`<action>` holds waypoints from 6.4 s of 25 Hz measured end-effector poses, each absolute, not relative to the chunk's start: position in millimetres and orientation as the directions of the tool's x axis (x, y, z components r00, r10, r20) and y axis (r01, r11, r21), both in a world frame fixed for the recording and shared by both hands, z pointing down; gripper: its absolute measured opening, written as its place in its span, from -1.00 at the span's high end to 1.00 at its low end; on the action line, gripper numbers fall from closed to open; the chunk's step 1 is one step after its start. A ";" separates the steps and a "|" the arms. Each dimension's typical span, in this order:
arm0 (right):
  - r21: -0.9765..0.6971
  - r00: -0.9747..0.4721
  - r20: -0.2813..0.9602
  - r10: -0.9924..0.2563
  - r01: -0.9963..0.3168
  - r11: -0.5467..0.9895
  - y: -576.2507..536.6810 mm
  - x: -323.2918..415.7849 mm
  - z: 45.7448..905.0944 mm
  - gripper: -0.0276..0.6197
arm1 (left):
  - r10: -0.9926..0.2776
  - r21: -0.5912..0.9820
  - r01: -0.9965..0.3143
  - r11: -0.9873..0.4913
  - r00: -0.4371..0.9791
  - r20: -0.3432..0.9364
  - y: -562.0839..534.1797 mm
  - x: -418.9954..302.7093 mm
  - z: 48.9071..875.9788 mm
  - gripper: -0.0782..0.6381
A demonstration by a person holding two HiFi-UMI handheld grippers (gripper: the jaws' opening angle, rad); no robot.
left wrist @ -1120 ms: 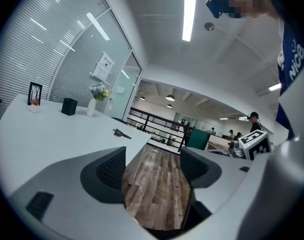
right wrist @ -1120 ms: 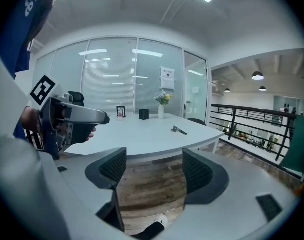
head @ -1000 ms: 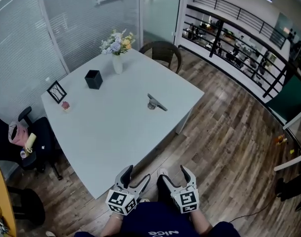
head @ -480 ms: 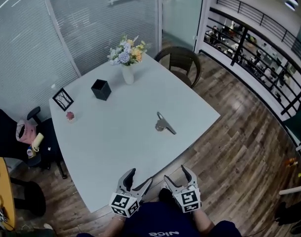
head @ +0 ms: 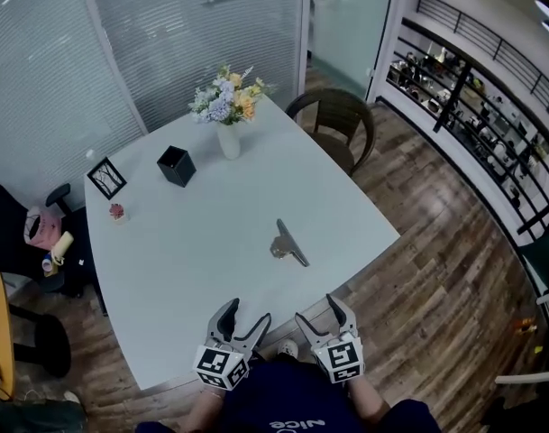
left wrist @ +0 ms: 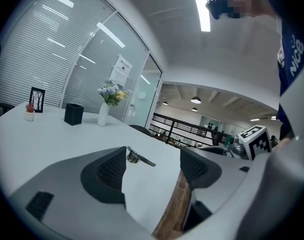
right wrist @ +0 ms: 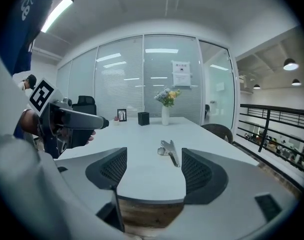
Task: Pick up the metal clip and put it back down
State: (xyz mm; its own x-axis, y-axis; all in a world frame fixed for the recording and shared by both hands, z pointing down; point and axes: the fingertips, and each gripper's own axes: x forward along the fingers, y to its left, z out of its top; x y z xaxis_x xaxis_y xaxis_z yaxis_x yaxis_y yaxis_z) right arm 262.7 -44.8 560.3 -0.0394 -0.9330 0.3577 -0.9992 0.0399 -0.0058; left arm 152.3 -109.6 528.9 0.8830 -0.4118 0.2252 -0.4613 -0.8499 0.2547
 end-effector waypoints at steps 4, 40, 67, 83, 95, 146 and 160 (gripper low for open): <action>-0.005 -0.038 0.337 -0.941 -0.999 0.039 -54.8 274.9 554.8 -0.07 | -0.429 0.257 -0.483 -0.837 0.871 0.240 -116.4 157.8 528.6 -0.16; 0.366 0.105 0.653 -0.750 -0.911 0.190 -240.6 300.1 667.2 0.21 | -0.641 0.191 -0.720 -0.667 0.685 0.347 -156.2 36.9 526.9 -0.15; 0.227 0.054 0.640 -0.766 -0.966 0.122 -235.2 297.6 635.6 0.59 | -0.672 0.246 -0.738 -0.629 0.674 0.305 -160.8 21.9 525.8 -0.11; 0.129 -0.087 0.472 -0.877 -0.978 0.166 -147.9 228.6 519.3 0.59 | -0.578 0.268 -0.624 -0.734 0.781 0.237 -149.3 59.8 516.4 -0.11; 0.135 -0.116 0.464 -0.878 -0.971 0.200 -99.9 208.3 506.2 0.59 | -0.557 0.242 -0.597 -0.765 0.802 0.215 -136.6 76.1 507.9 -0.11; 0.267 -0.481 0.564 -0.671 -0.663 0.699 -267.7 34.5 569.1 0.59 | -0.834 0.224 -0.863 -0.452 0.498 0.238 -185.6 -75.4 524.7 -0.11; 0.269 -0.400 0.663 -0.633 -0.662 0.699 -331.8 5.0 636.9 0.59 | -0.812 0.220 -0.863 -0.455 0.503 0.297 -210.0 -123.5 539.6 -0.11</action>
